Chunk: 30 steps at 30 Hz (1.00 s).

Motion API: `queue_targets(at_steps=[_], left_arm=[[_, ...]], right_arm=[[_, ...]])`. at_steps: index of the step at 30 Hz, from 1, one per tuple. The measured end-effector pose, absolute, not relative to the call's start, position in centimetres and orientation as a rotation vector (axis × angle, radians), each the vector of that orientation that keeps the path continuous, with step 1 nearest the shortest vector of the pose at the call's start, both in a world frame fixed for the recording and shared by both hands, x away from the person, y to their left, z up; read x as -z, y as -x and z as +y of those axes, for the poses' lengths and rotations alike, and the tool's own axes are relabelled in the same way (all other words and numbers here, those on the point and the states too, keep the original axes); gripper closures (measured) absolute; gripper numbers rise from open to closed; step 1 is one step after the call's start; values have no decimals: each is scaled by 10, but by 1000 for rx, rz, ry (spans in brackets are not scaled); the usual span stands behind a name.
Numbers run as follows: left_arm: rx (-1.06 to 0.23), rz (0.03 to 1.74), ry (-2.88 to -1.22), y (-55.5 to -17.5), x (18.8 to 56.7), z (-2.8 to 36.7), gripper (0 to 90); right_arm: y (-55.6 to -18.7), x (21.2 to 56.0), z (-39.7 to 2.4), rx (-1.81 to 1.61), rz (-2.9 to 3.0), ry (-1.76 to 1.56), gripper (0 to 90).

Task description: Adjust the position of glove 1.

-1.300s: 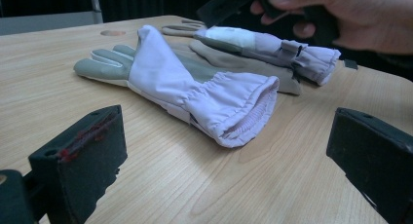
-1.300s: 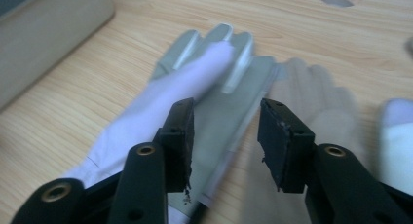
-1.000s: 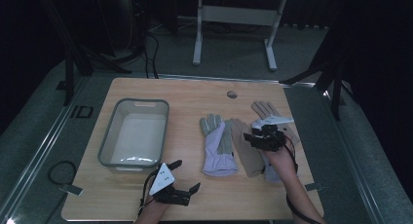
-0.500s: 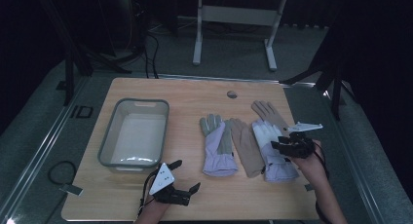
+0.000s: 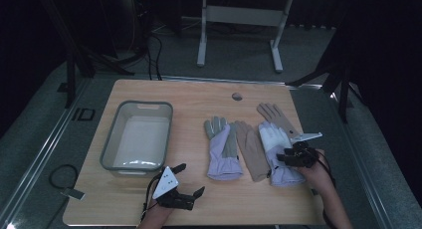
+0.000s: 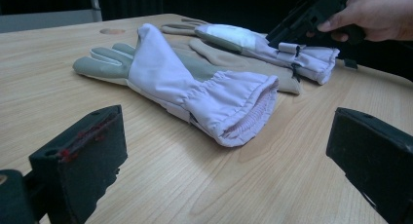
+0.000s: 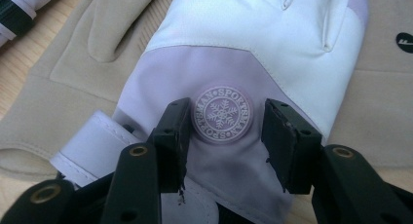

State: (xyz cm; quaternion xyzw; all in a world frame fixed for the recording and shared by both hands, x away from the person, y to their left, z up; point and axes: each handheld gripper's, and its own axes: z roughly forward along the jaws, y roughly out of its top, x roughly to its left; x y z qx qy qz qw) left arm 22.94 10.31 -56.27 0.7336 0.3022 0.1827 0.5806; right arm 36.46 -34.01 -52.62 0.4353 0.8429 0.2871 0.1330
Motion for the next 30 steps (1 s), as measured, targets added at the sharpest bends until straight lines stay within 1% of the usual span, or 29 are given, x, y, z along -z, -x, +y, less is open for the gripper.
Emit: queue_targets(at_steps=[1, 4, 6, 9, 18, 30], left_arm=[[-428, 706, -1716, -229, 563, 103, 25], [-431, 706, -1716, -229, 563, 103, 26], [-429, 710, -1712, -229, 563, 103, 26], [-431, 708, -1714, -229, 563, 103, 26], [-431, 711, -1711, -229, 563, 103, 26], [-434, 714, -1705, -229, 563, 103, 25]], right_arm=[[-364, 527, -340, -846, 2449, -1263, 602], [-361, 530, -340, -865, 2432, -1269, 630], [-360, 530, -339, -868, 2425, -1270, 711], [-356, 528, -335, -857, 2400, -1296, 777], [-348, 510, -342, -943, 2356, -1407, 806], [-342, 456, -340, -1023, 2293, -1371, 812]])
